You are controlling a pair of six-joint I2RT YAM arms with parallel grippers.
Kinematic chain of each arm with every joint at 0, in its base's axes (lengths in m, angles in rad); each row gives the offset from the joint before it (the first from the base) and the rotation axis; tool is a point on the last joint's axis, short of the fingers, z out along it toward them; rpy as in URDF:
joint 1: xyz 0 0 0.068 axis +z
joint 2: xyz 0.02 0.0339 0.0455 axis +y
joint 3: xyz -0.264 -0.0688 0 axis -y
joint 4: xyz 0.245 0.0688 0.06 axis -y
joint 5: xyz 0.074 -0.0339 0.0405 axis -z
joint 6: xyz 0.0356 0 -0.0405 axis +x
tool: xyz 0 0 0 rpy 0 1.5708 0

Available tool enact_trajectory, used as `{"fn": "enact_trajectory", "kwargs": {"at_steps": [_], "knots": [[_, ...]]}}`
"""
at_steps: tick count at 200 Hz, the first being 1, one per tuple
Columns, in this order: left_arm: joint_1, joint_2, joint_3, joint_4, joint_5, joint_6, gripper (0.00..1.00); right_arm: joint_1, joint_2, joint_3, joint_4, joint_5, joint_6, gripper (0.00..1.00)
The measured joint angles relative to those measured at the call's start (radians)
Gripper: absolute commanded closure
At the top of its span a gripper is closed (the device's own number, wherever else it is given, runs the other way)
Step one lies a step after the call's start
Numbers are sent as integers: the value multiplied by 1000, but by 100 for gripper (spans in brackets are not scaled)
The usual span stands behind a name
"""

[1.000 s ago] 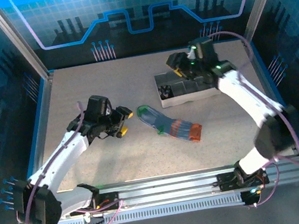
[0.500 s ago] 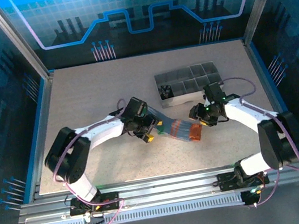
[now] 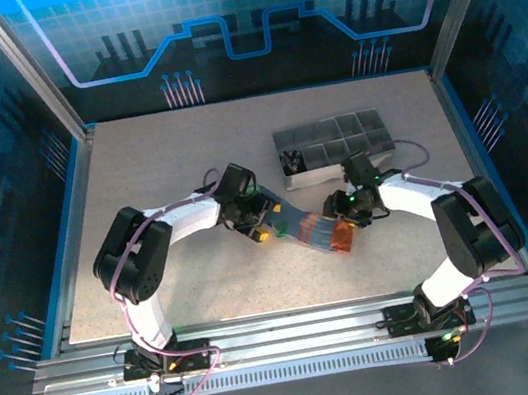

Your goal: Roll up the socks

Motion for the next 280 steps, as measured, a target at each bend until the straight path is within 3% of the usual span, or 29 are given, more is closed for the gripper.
{"fn": "enact_trajectory", "kwargs": {"at_steps": [35,71,100,139,162,184,228,280], "knots": [[134,17,31,-26,8,58,32,295,57,38,31,-66,85,42],[266,34,92,-72,-6,155,32,410,208,248,21,-101,114,42],[330,18,115,-97,-10,219,32,435,188,306,-9,-68,39,35],[319,-185,33,-160,-11,259,32,482,-76,291,-72,148,-325,22],[297,-384,-88,-192,-6,257,32,552,-204,256,-49,232,-596,0],[277,-541,-193,-247,6,256,32,594,-226,202,-40,268,-844,0],[257,-765,-364,-354,42,233,32,705,-118,117,-8,355,-1231,15],[254,-888,-489,-405,48,180,33,782,48,56,122,451,-1439,25]]}}
